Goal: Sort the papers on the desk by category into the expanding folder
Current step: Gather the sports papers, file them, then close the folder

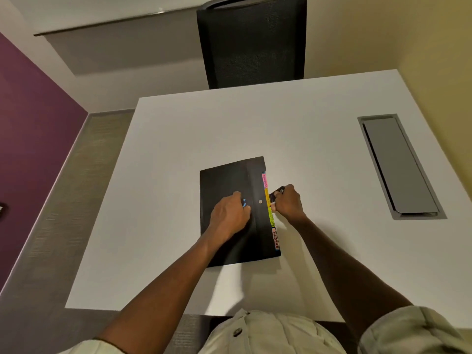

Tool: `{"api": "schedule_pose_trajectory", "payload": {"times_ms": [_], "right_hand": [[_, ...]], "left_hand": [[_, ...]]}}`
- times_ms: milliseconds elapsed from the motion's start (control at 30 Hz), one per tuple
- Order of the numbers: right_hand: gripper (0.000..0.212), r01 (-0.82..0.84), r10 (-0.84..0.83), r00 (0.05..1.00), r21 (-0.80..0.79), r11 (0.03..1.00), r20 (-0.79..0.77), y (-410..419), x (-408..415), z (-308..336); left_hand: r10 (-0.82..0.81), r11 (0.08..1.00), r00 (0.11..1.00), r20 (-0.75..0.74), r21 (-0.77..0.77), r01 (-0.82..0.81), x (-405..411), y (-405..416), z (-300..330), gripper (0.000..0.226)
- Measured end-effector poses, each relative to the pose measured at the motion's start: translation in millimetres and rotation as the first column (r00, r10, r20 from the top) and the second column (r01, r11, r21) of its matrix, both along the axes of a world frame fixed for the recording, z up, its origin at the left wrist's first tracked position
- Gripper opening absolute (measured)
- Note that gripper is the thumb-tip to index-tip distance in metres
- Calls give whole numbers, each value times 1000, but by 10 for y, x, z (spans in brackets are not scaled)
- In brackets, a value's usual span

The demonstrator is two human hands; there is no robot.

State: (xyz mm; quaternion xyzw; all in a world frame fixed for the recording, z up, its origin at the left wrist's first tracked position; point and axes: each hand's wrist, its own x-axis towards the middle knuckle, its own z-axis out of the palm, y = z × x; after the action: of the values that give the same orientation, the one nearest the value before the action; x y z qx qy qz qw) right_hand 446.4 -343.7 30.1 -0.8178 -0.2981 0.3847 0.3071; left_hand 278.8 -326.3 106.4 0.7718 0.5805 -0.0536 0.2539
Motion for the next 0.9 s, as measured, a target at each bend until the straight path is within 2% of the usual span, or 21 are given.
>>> {"api": "schedule_pose_trajectory", "payload": {"times_ms": [67,167,267,367,500,600,733,900], "right_hand": [[6,-17,17,1000,-7,1000,1,-92,48,-68],[22,-33,31,997,20,999,74,-184,136,-258],[23,-63,59,994,45,997,92,-210,164,-343],[18,-116,102,983,89,989,151,-220,120,-323],[13,-76,37,974,166,983,225,-161,12,-328],[17,-148,95,953,170,974,289,-107,-63,-269],[20,-323,273,875,62,944,400,-3,-355,-392],[19,-477,417,684,-66,877,599,-39,-343,-457]], "left_hand": [[-52,998,999,-17,-36,51,-54,11,-147,34],[-146,986,989,-20,-90,143,-134,-4,-372,42],[-255,960,967,-25,-122,250,-219,7,-593,50],[-366,929,924,-108,-101,356,-321,7,-848,65],[-450,893,869,-205,-71,445,-350,47,-993,71],[-475,878,856,-206,-49,476,-302,70,-980,76],[-405,910,905,-129,-156,385,-479,133,-1140,87],[-419,898,901,-115,-195,394,-471,67,-1127,91]]}}
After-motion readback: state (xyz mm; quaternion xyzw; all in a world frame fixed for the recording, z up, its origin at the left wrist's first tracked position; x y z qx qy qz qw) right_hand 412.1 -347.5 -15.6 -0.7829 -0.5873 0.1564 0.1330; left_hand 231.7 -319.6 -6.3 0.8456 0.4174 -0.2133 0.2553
